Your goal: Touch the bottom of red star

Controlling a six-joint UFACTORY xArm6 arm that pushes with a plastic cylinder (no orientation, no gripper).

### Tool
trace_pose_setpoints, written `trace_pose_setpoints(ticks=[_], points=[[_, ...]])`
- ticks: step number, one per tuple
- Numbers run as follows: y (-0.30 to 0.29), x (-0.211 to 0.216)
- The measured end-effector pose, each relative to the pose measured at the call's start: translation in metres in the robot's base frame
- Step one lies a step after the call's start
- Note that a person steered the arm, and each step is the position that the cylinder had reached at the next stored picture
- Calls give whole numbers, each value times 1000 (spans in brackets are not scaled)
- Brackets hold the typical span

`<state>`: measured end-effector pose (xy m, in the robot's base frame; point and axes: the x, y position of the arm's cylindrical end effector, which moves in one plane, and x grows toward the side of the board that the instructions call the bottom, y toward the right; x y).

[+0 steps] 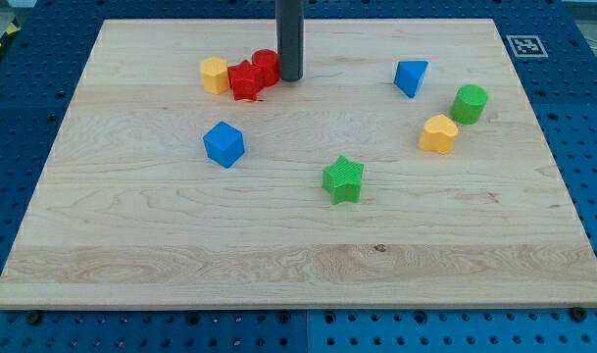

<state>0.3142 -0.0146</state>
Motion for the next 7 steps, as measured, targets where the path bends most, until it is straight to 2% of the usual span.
trace_pose_setpoints(ticks=[2,3,4,5,7], points=[[5,27],[4,66],[-24,84],[-48,82],[-50,74]])
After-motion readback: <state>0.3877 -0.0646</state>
